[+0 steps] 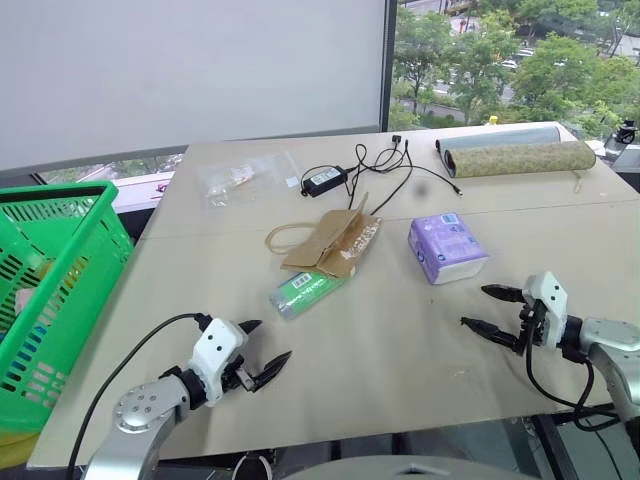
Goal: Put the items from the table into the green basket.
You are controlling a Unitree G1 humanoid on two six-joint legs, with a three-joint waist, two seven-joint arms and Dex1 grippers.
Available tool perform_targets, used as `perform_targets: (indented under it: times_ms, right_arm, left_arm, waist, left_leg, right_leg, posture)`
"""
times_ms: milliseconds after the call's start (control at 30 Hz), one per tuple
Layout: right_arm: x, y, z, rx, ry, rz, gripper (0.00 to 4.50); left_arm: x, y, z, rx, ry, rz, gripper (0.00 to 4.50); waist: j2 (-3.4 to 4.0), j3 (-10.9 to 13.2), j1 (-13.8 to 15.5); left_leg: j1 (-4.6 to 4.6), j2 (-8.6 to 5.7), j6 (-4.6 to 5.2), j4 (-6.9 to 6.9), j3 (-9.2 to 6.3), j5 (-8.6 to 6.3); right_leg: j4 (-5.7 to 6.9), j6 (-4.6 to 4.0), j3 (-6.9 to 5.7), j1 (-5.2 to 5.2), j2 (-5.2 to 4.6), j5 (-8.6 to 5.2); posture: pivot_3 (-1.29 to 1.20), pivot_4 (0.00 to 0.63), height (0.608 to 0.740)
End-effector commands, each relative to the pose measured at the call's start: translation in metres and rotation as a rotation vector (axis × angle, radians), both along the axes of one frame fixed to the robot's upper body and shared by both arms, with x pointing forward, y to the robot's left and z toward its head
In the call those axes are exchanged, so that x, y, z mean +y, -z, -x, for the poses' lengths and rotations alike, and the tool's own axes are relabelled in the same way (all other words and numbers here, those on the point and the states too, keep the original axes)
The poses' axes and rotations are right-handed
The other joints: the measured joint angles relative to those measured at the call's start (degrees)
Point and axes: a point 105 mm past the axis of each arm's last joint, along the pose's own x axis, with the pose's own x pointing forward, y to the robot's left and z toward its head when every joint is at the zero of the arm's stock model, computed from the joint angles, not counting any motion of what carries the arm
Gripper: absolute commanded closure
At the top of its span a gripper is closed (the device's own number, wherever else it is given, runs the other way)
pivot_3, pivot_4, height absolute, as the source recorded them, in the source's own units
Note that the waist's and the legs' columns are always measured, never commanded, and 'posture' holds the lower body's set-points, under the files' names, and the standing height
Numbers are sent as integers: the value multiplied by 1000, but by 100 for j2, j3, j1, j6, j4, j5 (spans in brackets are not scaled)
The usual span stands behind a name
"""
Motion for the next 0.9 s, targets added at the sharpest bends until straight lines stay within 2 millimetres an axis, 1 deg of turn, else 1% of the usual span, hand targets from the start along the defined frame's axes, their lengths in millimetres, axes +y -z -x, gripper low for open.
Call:
perform_targets:
  times_ms: [33,133,467,667,900]
  right_arm:
    - [8,-13,-7,-49,-36,-16,0]
    - [21,-8,-8,-39,-73,-32,0]
    - [18,-7,-8,-26,-82,-25,0]
    - [21,-4,-8,-32,-66,-34,0]
    - [18,-5,-7,-32,-60,-29,0]
  left_arm:
    - [8,-9,-1,-37,26,-16,6]
    - [11,-18,-2,-56,67,-2,6]
    - [16,-21,1,-52,59,-4,6]
    - [18,-23,5,-21,45,33,6]
    - [17,-22,1,-27,15,35,6]
  waist:
    - [0,0,0]
    - [-4,2,3]
    - [-7,5,44]
    - [-7,5,36]
    - [-8,5,37]
  left_leg:
    - [0,0,0,0,0,0]
    - [1,2,0,0,0,0]
    - [-3,0,2,0,-6,-1]
    - [-2,1,2,0,-6,-1]
    - [-2,1,2,0,-7,-1]
  right_leg:
    - [0,0,0,0,0,0]
    - [2,0,-2,0,3,0]
    - [-3,-2,-1,-1,-7,1]
    - [-1,0,-1,-1,-6,0]
    - [-2,0,-2,0,-6,0]
  posture:
    - [-63,0,740]
    - [-57,0,740]
    - [-55,0,740]
    - [-52,0,740]
    - [-59,0,740]
